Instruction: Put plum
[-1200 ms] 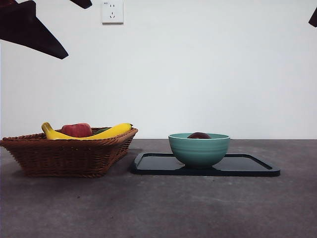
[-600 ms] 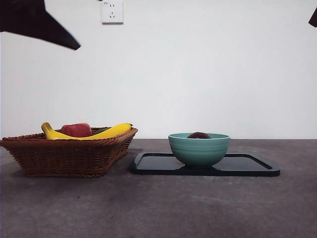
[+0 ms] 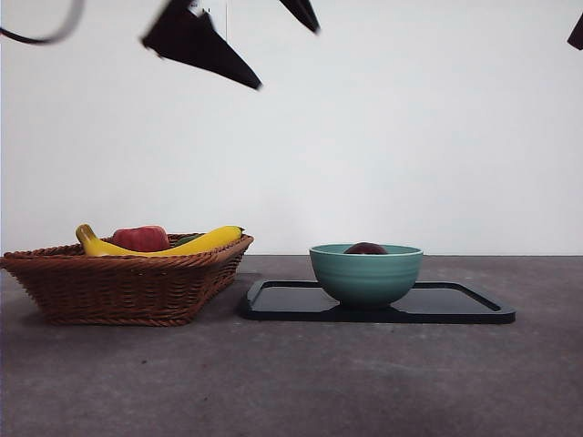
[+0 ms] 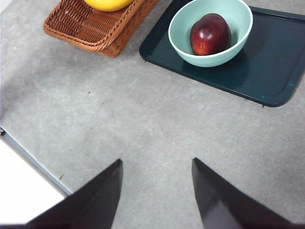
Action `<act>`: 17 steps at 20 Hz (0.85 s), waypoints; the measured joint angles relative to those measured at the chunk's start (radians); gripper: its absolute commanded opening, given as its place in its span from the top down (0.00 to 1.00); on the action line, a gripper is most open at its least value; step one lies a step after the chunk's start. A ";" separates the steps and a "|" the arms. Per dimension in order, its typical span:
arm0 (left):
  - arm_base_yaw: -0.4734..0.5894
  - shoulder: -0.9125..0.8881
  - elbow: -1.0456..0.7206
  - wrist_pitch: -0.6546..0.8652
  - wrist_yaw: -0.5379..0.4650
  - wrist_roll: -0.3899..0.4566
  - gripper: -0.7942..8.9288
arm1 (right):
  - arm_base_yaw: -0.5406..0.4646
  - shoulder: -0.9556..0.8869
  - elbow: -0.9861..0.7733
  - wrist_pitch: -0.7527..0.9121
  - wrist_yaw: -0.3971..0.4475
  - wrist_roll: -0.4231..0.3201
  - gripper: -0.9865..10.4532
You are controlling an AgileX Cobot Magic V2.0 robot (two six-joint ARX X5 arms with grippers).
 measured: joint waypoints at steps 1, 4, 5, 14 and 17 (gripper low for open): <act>0.000 0.060 0.051 -0.003 -0.006 0.000 0.50 | 0.000 0.000 0.000 0.000 0.000 0.000 0.71; -0.001 0.213 0.185 -0.002 -0.010 0.000 0.50 | 0.000 0.000 0.000 0.000 0.000 0.000 0.71; -0.001 0.264 0.230 -0.002 -0.011 0.000 0.50 | 0.000 0.000 0.000 0.000 0.000 0.000 0.71; -0.048 0.570 0.441 0.002 -0.135 0.010 0.50 | 0.000 0.000 0.000 0.000 0.000 0.000 0.71; -0.062 0.618 0.441 0.006 -0.183 0.035 0.50 | 0.000 0.000 0.000 0.000 0.000 0.000 0.71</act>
